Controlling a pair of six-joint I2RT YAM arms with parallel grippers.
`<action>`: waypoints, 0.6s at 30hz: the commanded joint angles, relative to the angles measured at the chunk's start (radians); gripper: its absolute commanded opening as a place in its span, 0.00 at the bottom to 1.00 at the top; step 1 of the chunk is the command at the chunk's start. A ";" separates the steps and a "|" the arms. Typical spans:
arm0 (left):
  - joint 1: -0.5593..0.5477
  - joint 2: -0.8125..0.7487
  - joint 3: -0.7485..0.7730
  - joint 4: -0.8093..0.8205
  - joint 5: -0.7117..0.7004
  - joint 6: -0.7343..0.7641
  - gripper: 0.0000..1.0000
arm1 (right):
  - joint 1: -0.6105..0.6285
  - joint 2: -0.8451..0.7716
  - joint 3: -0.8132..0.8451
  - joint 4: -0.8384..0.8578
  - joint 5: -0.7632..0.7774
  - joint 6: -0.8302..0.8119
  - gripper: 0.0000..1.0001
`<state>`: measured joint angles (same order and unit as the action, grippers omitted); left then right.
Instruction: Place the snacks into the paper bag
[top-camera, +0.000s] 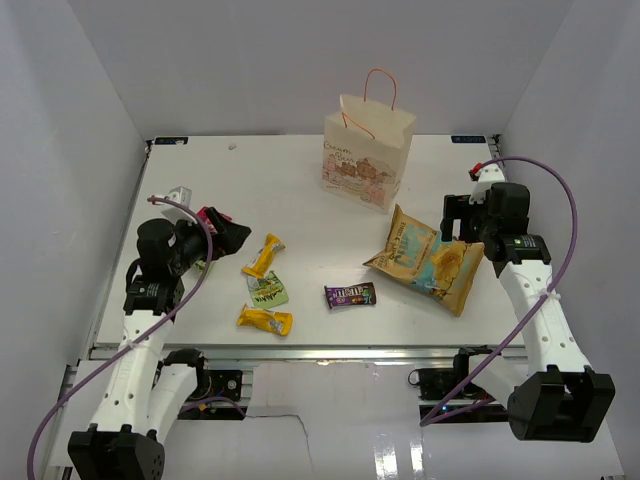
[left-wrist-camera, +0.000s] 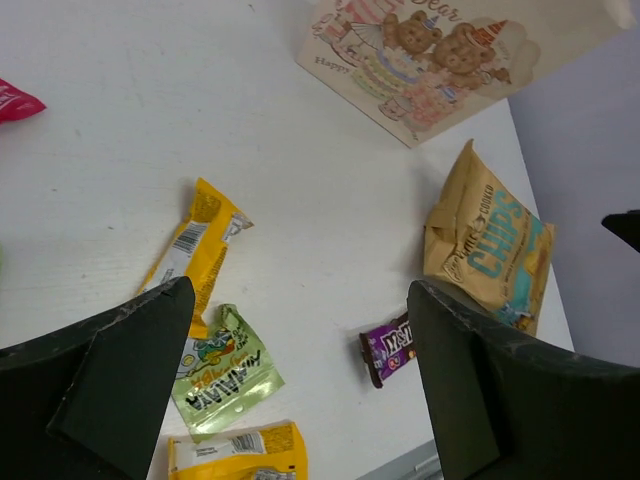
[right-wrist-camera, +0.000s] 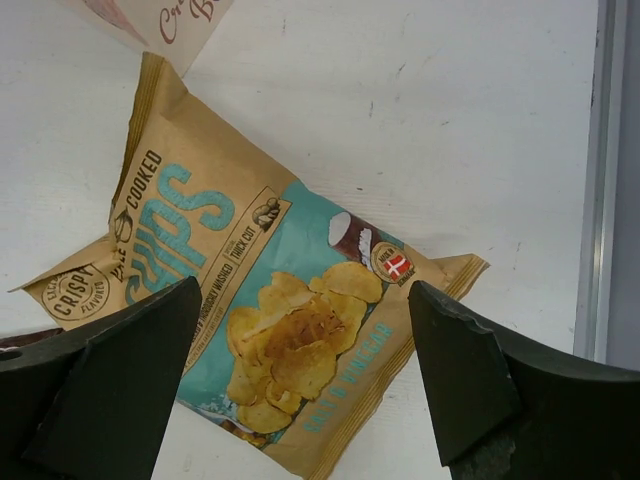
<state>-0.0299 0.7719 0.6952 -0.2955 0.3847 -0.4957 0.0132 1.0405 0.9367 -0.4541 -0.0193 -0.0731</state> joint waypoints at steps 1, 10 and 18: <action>-0.001 -0.037 0.007 -0.014 0.117 -0.007 0.98 | -0.001 -0.019 0.028 0.005 -0.056 0.007 0.90; -0.005 -0.026 -0.032 -0.014 0.201 -0.087 0.98 | 0.160 0.084 0.169 -0.240 -0.454 -0.350 0.90; -0.011 -0.039 -0.049 -0.031 0.221 -0.092 0.98 | 0.318 0.197 0.200 -0.294 -0.321 -0.361 0.90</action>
<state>-0.0357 0.7486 0.6521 -0.3149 0.5762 -0.5812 0.2871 1.2308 1.1057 -0.6880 -0.3634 -0.4038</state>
